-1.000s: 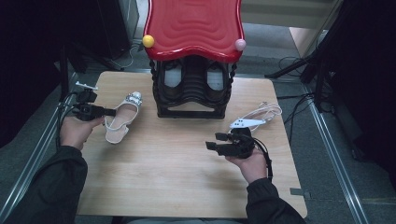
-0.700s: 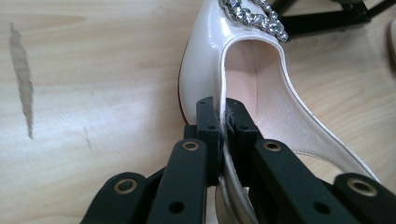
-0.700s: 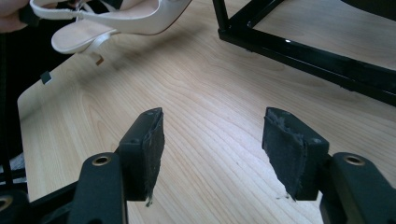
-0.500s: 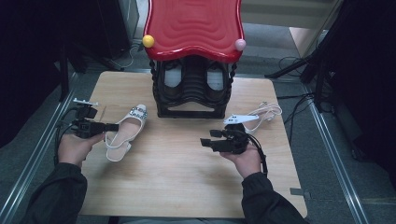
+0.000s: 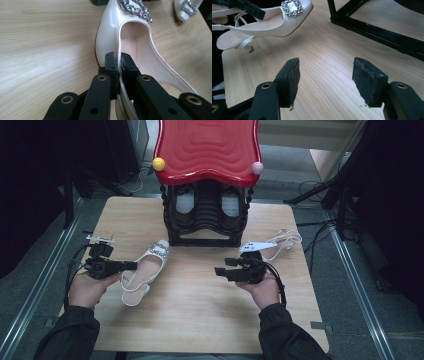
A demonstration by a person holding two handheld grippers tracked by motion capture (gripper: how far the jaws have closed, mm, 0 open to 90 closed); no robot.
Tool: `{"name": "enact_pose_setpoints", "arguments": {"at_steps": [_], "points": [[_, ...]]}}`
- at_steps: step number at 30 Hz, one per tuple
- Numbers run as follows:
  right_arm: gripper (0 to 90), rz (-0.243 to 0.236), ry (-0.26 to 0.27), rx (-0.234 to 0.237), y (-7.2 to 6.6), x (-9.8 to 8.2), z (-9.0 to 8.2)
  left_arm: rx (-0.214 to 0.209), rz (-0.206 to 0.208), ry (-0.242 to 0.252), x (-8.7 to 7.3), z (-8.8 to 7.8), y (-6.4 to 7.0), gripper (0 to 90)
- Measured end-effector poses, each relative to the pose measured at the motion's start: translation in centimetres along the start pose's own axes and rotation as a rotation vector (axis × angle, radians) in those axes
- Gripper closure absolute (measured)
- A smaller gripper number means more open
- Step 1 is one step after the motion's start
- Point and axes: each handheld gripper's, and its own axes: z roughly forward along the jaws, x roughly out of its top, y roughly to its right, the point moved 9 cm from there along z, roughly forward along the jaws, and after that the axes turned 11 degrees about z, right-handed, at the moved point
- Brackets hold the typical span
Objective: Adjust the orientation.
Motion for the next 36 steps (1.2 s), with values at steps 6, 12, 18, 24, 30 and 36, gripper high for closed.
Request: {"name": "enact_pose_setpoints", "arguments": {"at_steps": [6,12,18,24,30,36], "points": [[40.0,-0.004,-0.003,-0.006,0.0,-0.2,0.0,-0.047,0.037,-0.011,0.5,1.1,2.2,86.4],[40.1,-0.001,-0.001,-0.02,0.0,-0.6,-0.4,-0.106,0.069,-0.021,1.2,2.6,4.3,86.3],[40.1,0.009,0.002,-0.033,0.2,-1.1,-0.7,-0.139,0.1,-0.026,2.0,3.5,5.7,86.2],[40.0,0.011,0.003,-0.049,0.4,-1.7,-1.2,-0.162,0.131,-0.051,2.5,5.4,6.9,86.2],[40.0,0.024,0.001,-0.07,0.6,-2.5,-1.6,-0.185,0.156,-0.084,2.7,7.6,8.2,86.1],[40.0,0.037,0.004,-0.088,0.9,-3.1,-2.2,-0.205,0.179,-0.098,3.1,9.6,9.7,85.9]]}}
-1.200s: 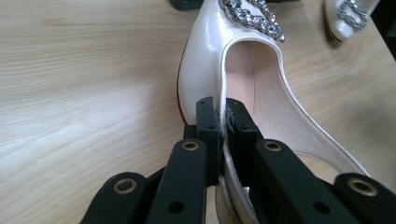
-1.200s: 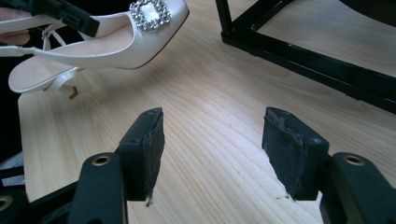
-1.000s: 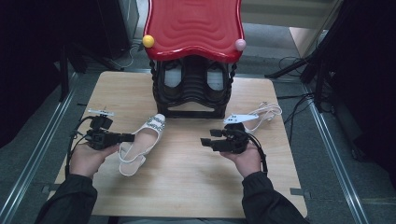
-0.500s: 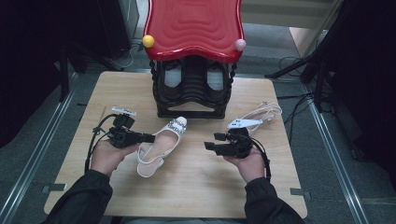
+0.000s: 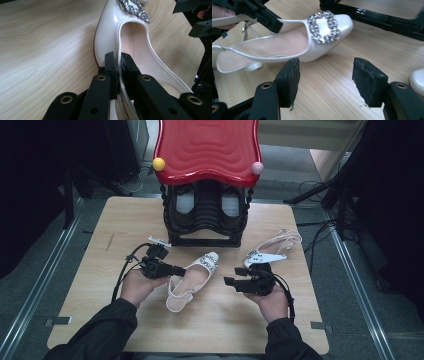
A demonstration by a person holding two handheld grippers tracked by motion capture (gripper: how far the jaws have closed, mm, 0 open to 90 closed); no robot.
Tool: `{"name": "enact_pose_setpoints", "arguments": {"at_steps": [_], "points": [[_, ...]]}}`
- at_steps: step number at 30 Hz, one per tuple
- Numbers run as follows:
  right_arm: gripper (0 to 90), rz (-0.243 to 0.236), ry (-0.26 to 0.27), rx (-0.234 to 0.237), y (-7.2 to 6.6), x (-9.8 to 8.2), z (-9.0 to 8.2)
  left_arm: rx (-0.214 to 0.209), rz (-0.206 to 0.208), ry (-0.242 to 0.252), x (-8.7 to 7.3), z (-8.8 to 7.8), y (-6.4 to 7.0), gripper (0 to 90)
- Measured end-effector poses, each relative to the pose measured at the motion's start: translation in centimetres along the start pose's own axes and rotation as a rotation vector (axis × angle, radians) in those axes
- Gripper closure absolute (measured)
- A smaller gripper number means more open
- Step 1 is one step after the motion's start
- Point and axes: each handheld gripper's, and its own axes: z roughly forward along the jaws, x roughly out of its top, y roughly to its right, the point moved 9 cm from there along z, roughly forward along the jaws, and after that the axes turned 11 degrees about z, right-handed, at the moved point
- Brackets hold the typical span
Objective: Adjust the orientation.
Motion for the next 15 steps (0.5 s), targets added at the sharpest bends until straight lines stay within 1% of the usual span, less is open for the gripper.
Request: {"name": "enact_pose_setpoints", "arguments": {"at_steps": [1,2,3,4,7,8,9,10,11,12,13,14,15], "points": [[40.0,-0.001,0.001,-0.001,0.0,-0.1,-0.1,-0.001,-0.001,0.0,0.1,0.3,0.1,85.9],[40.0,0.0,0.0,-0.007,0.1,-0.2,-0.2,-0.01,-0.01,0.003,0.1,0.9,-0.1,85.7],[40.0,0.0,0.0,-0.007,0.1,-0.2,-0.2,-0.01,-0.01,0.003,0.1,0.9,-0.1,85.6],[40.0,0.003,0.001,-0.008,0.1,-0.3,-0.2,-0.017,-0.023,-0.006,-0.1,1.4,-0.4,85.6],[40.1,0.002,-0.001,-0.012,0.2,-0.5,-0.1,-0.005,-0.024,-0.024,-0.4,1.7,-0.7,84.9],[40.1,0.001,-0.002,-0.012,0.2,-0.5,0.0,-0.007,-0.024,-0.021,-0.4,1.7,-0.8,84.9],[40.1,0.001,-0.002,-0.012,0.2,-0.5,0.0,-0.005,-0.034,-0.017,-0.4,1.7,-1.0,84.9],[40.2,-0.001,-0.006,-0.018,0.3,-0.6,0.2,0.008,-0.019,-0.019,-0.5,1.6,-1.3,84.8],[40.3,-0.003,-0.008,-0.019,0.3,-0.6,0.3,0.026,-0.013,-0.023,-0.5,1.6,-1.4,84.3],[40.3,-0.003,-0.008,-0.019,0.3,-0.6,0.3,0.026,-0.013,-0.023,-0.5,1.6,-1.4,83.6],[40.4,-0.006,-0.007,-0.023,0.3,-0.6,0.5,0.036,-0.006,-0.026,-0.6,1.6,-1.5,83.6],[41.2,-0.01,-0.012,-0.023,0.4,-0.6,0.8,0.038,-0.004,-0.026,-0.6,1.5,-1.5,81.5],[41.4,-0.003,-0.011,-0.018,0.3,-0.6,0.9,0.038,-0.004,-0.026,-0.6,1.5,-1.5,80.9]]}}
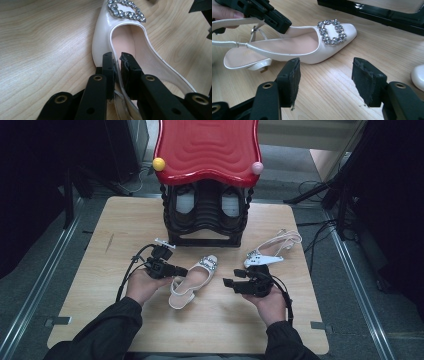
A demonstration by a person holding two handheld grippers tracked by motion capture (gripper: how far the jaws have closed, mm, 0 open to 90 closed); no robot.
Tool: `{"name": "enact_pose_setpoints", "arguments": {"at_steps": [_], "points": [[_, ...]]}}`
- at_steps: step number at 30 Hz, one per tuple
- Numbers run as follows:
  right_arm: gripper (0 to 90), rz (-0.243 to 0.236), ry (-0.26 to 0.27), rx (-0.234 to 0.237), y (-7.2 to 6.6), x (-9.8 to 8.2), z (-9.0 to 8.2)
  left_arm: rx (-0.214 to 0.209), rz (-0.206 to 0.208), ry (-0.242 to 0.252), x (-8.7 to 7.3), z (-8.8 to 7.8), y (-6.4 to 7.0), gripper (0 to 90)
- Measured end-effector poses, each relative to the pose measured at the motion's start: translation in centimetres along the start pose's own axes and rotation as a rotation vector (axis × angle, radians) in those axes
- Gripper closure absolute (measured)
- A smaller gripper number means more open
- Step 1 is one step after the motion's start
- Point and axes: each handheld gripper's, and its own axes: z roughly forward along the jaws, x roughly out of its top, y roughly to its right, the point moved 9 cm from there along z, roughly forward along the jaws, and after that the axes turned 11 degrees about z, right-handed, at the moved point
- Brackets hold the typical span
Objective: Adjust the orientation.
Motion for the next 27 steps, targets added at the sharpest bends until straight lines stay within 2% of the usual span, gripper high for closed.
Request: {"name": "enact_pose_setpoints", "arguments": {"at_steps": [2,3,8,12,13,14,15,17,19,24,27], "points": [[41.9,0.005,0.003,0.008,-0.1,0.0,0.1,0.003,0.009,0.0,0.0,-0.2,-0.1,79.9],[43.0,-0.003,0.004,0.005,-0.1,0.1,0.3,-0.007,0.0,0.023,0.2,-0.6,-0.1,79.7],[45.3,-0.015,0.004,-0.019,0.3,0.0,0.7,0.004,0.023,0.017,0.3,-1.3,-0.2,71.2],[48.7,-0.02,0.011,-0.025,0.3,0.2,1.1,-0.004,0.052,0.024,0.5,-2.2,0.3,61.4],[49.6,-0.031,0.01,-0.025,0.1,0.2,1.3,-0.02,0.058,0.028,0.6,-2.7,0.7,59.2],[49.6,-0.031,0.01,-0.025,0.1,0.2,1.3,-0.02,0.058,0.028,0.6,-2.7,0.7,56.8],[50.8,-0.034,0.007,-0.023,-0.1,0.2,1.5,-0.009,0.073,0.029,0.6,-3.4,0.9,55.7],[51.3,-0.039,0.003,-0.023,-0.2,0.1,1.6,-0.009,0.076,0.04,0.7,-3.7,1.1,54.9],[52.2,-0.044,0.001,-0.021,-0.4,0.1,1.8,-0.008,0.088,0.041,0.4,-4.7,1.4,50.2],[55.2,-0.056,0.002,-0.022,-0.8,0.2,2.1,0.024,0.111,0.053,-0.3,-6.0,1.4,47.2],[55.2,-0.051,0.001,-0.024,-1.0,0.1,2.4,0.018,0.109,0.075,-0.7,-7.0,1.6,50.2]]}}
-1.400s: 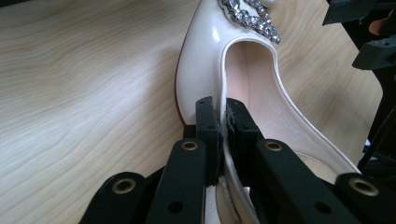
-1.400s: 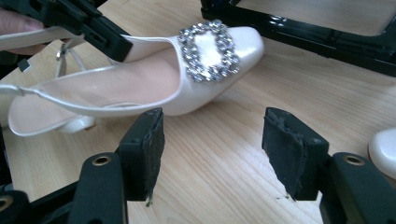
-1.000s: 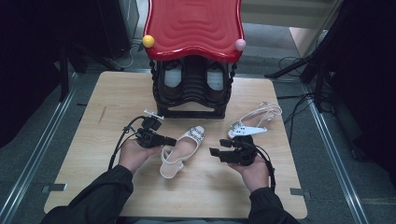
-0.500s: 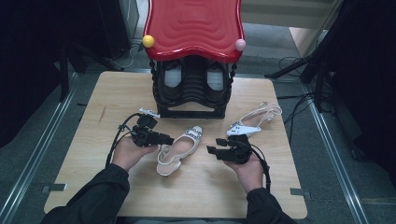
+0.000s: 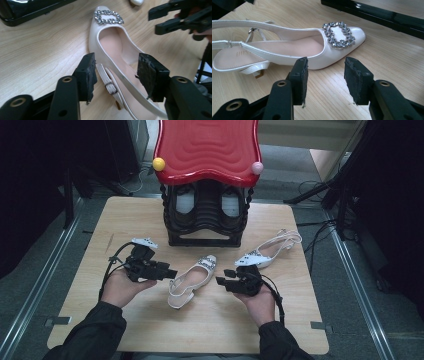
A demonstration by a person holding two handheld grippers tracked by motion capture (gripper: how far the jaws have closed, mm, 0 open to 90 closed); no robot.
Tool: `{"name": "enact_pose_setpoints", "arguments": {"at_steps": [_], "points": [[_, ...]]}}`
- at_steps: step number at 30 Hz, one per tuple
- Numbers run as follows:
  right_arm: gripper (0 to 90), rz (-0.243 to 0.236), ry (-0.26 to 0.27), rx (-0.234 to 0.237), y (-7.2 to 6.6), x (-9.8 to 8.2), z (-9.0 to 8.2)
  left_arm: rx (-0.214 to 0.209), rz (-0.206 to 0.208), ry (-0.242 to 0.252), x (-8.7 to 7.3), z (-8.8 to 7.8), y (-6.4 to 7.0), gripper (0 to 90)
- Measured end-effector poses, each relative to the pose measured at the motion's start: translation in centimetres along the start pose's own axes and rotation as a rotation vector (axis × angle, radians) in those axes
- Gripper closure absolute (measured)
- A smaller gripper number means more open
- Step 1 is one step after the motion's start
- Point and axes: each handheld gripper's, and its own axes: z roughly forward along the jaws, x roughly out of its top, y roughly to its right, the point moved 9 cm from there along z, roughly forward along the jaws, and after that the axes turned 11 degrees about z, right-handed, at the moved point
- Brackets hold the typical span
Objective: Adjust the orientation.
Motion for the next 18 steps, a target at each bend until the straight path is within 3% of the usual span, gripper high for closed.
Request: {"name": "enact_pose_setpoints", "arguments": {"at_steps": [2,5,6,9,10,11,14,18], "points": [[55.5,-0.005,0.007,0.002,-0.2,0.0,0.3,0.004,0.005,-0.007,-0.3,-0.4,0.1,54.3],[58.7,-0.008,0.004,0.006,-0.4,-0.1,0.7,0.008,0.007,-0.026,-1.1,-0.6,0.1,72.2],[61.0,-0.007,-0.001,0.005,-0.5,-0.1,0.9,0.007,0.006,-0.031,-1.3,-0.6,0.1,72.2],[69.2,0.006,0.003,0.01,-0.7,-0.3,1.4,0.006,-0.005,-0.043,-2.1,-0.7,-0.1,83.2],[77.1,0.031,0.003,0.022,-1.0,-0.6,1.9,0.011,-0.011,-0.037,-2.2,-0.6,-0.1,89.3],[77.1,0.031,0.003,0.022,-1.0,-0.6,1.9,0.007,-0.018,-0.04,-2.5,-0.6,-0.1,89.3],[90.0,0.032,-0.001,0.034,-1.4,-1.3,2.6,-0.019,-0.036,-0.08,-3.6,0.4,0.0,90.0],[90.0,0.034,-0.024,0.056,-2.2,-1.6,3.3,-0.047,-0.049,-0.087,-4.2,1.3,0.1,89.9]]}}
